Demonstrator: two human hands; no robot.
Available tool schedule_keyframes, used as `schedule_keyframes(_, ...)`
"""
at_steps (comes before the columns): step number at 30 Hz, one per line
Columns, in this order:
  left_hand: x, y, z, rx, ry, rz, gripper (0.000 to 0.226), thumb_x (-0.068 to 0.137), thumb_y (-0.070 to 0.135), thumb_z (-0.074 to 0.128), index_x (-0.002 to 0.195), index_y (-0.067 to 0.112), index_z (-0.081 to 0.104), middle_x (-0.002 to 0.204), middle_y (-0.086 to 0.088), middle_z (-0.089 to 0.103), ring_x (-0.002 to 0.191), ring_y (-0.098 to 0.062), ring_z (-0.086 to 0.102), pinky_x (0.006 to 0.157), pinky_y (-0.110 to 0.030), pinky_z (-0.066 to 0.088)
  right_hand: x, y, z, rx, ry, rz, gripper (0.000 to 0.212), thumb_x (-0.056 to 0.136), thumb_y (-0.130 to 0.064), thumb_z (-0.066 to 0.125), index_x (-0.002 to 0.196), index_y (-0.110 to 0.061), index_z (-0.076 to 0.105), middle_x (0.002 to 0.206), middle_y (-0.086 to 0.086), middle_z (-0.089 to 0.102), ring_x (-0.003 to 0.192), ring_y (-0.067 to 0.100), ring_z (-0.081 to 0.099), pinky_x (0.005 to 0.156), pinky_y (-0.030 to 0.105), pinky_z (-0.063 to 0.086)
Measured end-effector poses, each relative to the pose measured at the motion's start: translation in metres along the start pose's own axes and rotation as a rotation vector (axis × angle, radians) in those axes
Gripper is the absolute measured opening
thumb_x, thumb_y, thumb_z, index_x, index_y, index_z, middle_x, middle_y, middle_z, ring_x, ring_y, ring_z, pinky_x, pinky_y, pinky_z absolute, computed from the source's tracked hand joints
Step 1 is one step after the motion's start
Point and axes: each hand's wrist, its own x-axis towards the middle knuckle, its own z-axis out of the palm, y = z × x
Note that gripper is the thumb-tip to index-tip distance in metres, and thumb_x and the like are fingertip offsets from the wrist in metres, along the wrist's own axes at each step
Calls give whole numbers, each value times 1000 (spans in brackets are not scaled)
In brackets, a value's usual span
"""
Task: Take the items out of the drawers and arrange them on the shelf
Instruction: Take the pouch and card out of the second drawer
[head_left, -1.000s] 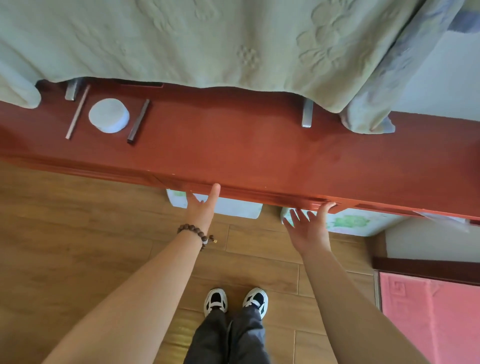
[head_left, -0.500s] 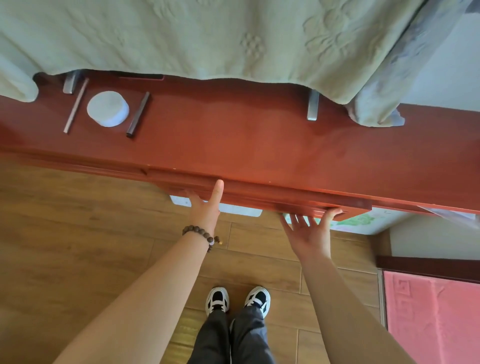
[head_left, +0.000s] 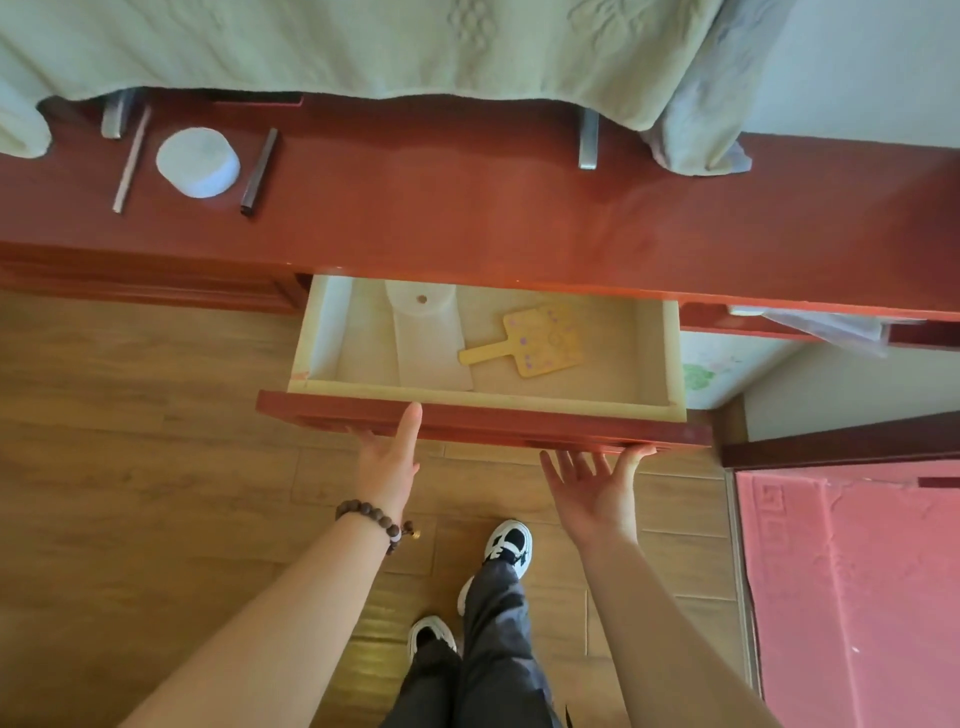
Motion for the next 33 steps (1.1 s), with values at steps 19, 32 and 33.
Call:
schedule_keyframes(19, -61, -46, -35, 255, 6, -47, 148, 40, 98, 39, 150, 6, 1, 93, 0, 63, 83, -15, 62, 66, -31, 49, -55, 21, -64, -21, 25, 4, 113, 56, -76, 59, 148, -19, 24, 145, 13, 37, 136, 28, 37, 110, 51, 32)
schedule_keyframes(32, -115, 11, -51, 468, 30, 548, 58, 81, 58, 59, 123, 18, 52, 113, 10, 57, 98, -3, 56, 79, -19, 44, -145, 15, 4, -754, -98, 23, 48, 76, -40, 72, 108, -6, 63, 98, 13, 72, 90, 23, 70, 78, 37, 56)
schedule_keyframes(33, -109, 22, -49, 488, 56, 594, 59, 81, 58, 60, 125, 19, 50, 114, 12, 53, 102, -4, 53, 81, -22, 43, -144, 13, 17, -784, -132, -26, 39, 82, -35, 69, 107, -6, 63, 93, 11, 73, 88, 23, 70, 76, 36, 56)
